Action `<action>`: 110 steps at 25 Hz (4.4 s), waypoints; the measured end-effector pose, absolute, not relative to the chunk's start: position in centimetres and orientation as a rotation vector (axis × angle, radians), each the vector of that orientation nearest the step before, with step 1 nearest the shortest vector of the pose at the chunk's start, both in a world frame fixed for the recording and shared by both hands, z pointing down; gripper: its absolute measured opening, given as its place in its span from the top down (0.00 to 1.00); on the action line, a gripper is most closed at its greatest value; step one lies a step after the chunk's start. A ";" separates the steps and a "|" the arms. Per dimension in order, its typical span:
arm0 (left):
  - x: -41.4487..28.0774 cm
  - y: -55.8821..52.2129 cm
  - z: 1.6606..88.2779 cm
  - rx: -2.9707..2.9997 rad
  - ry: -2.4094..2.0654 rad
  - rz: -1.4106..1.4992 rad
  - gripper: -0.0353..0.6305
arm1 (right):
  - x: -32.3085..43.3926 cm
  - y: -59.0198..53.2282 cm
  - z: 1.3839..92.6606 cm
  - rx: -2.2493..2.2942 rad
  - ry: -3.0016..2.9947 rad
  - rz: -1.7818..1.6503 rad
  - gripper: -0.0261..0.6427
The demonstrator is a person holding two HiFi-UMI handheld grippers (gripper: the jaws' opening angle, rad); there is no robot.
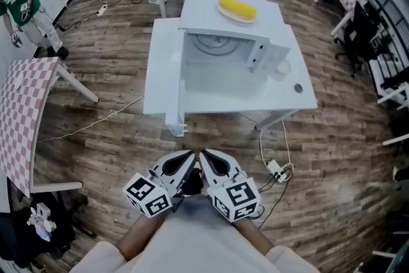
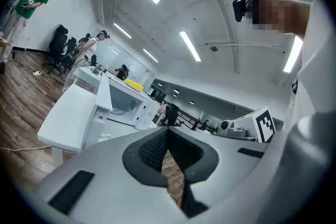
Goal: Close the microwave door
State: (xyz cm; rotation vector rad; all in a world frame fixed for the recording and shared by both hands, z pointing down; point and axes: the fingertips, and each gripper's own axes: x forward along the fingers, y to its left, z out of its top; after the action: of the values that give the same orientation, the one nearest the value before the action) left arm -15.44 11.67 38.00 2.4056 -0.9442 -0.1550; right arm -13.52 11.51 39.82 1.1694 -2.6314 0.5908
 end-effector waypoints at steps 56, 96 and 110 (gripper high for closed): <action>-24.2 3.0 41.9 2.313 -1.083 0.005 0.92 | -17.2 2.3 40.2 1.074 -2.635 0.599 0.93; -16.1 1.1 41.5 2.349 -0.797 0.020 0.92 | -10.7 1.0 41.4 1.250 -2.561 0.755 0.92; -13.5 0.3 41.6 2.358 -0.734 0.037 0.92 | -8.5 0.5 41.7 1.310 -2.536 0.779 0.93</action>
State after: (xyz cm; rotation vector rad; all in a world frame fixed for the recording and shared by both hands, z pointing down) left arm -13.46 0.25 41.61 2.3585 -0.7337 0.0369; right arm -8.48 0.51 41.72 1.3099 -2.5359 0.7794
